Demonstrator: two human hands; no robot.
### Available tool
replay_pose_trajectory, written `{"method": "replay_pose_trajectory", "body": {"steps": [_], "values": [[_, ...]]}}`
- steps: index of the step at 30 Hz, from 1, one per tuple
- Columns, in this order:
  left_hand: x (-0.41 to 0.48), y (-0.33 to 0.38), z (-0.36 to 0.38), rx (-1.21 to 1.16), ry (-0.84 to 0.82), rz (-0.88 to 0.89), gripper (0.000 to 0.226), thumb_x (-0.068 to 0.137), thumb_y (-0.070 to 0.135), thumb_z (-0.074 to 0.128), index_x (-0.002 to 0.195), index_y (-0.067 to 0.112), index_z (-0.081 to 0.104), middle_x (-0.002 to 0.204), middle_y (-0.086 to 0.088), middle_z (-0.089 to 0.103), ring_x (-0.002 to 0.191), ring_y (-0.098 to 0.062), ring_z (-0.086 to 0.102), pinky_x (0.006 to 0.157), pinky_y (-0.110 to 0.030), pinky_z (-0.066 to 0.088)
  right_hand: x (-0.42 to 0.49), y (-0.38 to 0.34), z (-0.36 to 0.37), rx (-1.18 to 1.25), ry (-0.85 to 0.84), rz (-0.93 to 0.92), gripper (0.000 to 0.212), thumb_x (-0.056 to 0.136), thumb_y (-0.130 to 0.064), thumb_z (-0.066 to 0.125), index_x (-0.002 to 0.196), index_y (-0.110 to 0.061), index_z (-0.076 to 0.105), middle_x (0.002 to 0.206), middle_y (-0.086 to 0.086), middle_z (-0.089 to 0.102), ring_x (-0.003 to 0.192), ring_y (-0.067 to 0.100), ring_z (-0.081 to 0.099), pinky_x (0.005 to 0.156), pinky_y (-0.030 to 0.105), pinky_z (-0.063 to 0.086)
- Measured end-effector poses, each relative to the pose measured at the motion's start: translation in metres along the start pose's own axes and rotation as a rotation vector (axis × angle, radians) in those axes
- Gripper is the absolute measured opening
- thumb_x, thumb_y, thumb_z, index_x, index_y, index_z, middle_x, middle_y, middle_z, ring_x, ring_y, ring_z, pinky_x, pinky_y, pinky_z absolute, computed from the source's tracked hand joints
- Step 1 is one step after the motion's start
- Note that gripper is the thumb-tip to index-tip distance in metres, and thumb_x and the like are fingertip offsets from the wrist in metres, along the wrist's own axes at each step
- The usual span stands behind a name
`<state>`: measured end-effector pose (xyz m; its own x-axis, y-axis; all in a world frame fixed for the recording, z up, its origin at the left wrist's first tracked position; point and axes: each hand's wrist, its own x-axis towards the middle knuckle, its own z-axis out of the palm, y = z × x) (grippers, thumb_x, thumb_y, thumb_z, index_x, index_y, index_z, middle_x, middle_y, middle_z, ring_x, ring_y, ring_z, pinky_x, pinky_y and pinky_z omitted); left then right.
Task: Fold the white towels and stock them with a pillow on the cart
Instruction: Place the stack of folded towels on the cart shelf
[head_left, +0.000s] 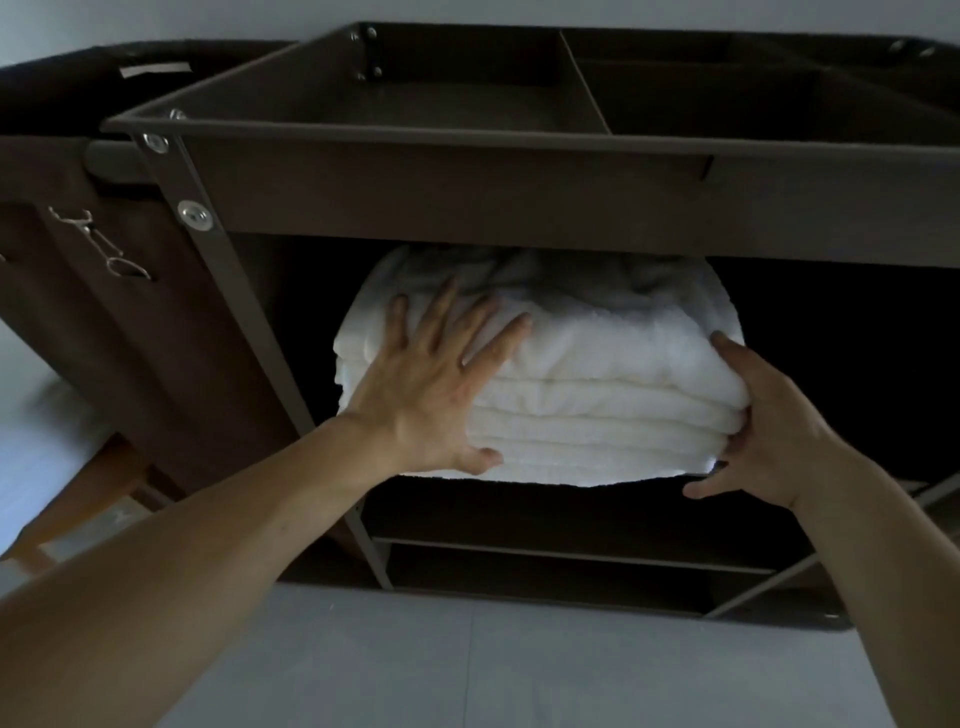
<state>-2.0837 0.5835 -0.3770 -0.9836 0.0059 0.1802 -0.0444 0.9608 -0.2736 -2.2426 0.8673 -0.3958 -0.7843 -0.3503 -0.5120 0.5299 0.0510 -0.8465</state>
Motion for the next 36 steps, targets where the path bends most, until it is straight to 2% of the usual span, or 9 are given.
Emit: {"method": "replay_pose_trajectory", "body": {"steps": [2, 6, 13, 16, 17, 20, 24, 30, 36], "values": [[-0.004, 0.006, 0.014, -0.008, -0.026, -0.005, 0.139, 0.058, 0.085, 0.058, 0.147, 0.032, -0.035, 0.162, -0.008, -0.007, 0.149, -0.043, 0.002, 0.114, -0.068, 0.009, 0.001, 0.008, 0.004, 0.029, -0.026, -0.042, 0.107, 0.039, -0.07, 0.087, 0.135, -0.033, 0.058, 0.127, 0.009, 0.066, 0.115, 0.041, 0.061, 0.084, 0.074, 0.045], [-0.019, 0.007, 0.037, 0.041, 0.069, 0.035, 0.144, 0.057, 0.078, 0.07, 0.153, 0.029, -0.025, 0.16, -0.019, 0.003, 0.144, -0.05, 0.017, 0.11, -0.071, 0.018, 0.01, 0.016, 0.016, 0.043, -0.009, -0.134, 0.066, 0.063, -0.06, 0.077, 0.122, -0.03, 0.069, 0.116, 0.01, 0.072, 0.103, 0.037, 0.07, 0.075, 0.058, 0.055], [-0.013, -0.045, 0.046, 0.107, 0.079, 0.016, 0.136, 0.065, 0.076, 0.068, 0.15, 0.031, -0.029, 0.157, -0.014, 0.01, 0.14, -0.047, 0.025, 0.105, -0.067, 0.029, 0.036, 0.01, 0.062, -0.011, -0.013, -0.185, 0.068, 0.061, -0.065, 0.073, 0.121, -0.034, 0.067, 0.119, 0.01, 0.07, 0.105, 0.037, 0.068, 0.081, 0.063, 0.054], [0.008, -0.055, 0.046, 0.098, 0.026, 0.021, 0.13, 0.071, 0.07, 0.069, 0.148, 0.034, -0.03, 0.159, -0.011, 0.007, 0.142, -0.046, 0.02, 0.108, -0.066, 0.027, 0.046, -0.005, 0.076, -0.019, -0.047, -0.223, 0.027, 0.079, -0.057, 0.063, 0.092, -0.038, 0.076, 0.11, 0.006, 0.073, 0.096, 0.029, 0.072, 0.065, 0.05, 0.06], [0.015, -0.056, 0.046, 0.083, 0.002, 0.005, 0.13, 0.073, 0.068, 0.07, 0.148, 0.034, -0.03, 0.159, -0.01, 0.006, 0.143, -0.045, 0.018, 0.109, -0.066, 0.025, 0.05, -0.007, 0.078, -0.053, -0.058, -0.231, 0.027, 0.074, -0.059, 0.066, 0.09, -0.04, 0.076, 0.107, 0.002, 0.074, 0.1, 0.03, 0.07, 0.065, 0.051, 0.06], [0.028, -0.062, 0.05, 0.084, 0.018, -0.041, 0.13, 0.071, 0.061, 0.074, 0.15, 0.034, -0.025, 0.158, -0.008, 0.013, 0.138, -0.041, 0.027, 0.106, -0.065, 0.03, 0.065, -0.013, 0.083, -0.168, 0.013, -0.218, 0.073, 0.046, -0.066, 0.073, 0.114, -0.04, 0.068, 0.119, 0.002, 0.068, 0.109, 0.034, 0.063, 0.081, 0.063, 0.055], [0.02, -0.064, 0.059, 0.061, 0.067, -0.023, 0.128, 0.066, 0.062, 0.072, 0.152, 0.032, -0.019, 0.15, -0.006, 0.026, 0.126, -0.037, 0.038, 0.1, -0.06, 0.037, 0.078, -0.013, 0.086, -0.07, 0.089, -0.095, 0.048, 0.082, -0.059, 0.056, 0.119, -0.03, 0.064, 0.12, 0.008, 0.066, 0.109, 0.036, 0.061, 0.076, 0.053, 0.055], [0.0, -0.062, 0.06, 0.025, 0.2, -0.02, 0.127, 0.057, 0.064, 0.074, 0.157, 0.023, 0.007, 0.138, -0.004, 0.039, 0.118, -0.033, 0.047, 0.094, -0.052, 0.044, 0.076, 0.002, 0.071, -0.073, 0.024, -0.089, 0.061, 0.067, -0.059, 0.063, 0.119, -0.028, 0.068, 0.119, 0.011, 0.069, 0.109, 0.038, 0.064, 0.075, 0.054, 0.057], [0.015, -0.074, 0.051, -0.007, 0.056, -0.089, 0.114, 0.06, 0.079, 0.056, 0.153, 0.028, 0.014, 0.143, 0.001, 0.033, 0.12, -0.03, 0.042, 0.097, -0.05, 0.038, 0.057, -0.007, 0.084, -0.157, 0.078, -0.062, 0.054, 0.07, -0.059, 0.063, 0.117, -0.031, 0.067, 0.122, 0.009, 0.064, 0.108, 0.037, 0.059, 0.074, 0.058, 0.056]]}}
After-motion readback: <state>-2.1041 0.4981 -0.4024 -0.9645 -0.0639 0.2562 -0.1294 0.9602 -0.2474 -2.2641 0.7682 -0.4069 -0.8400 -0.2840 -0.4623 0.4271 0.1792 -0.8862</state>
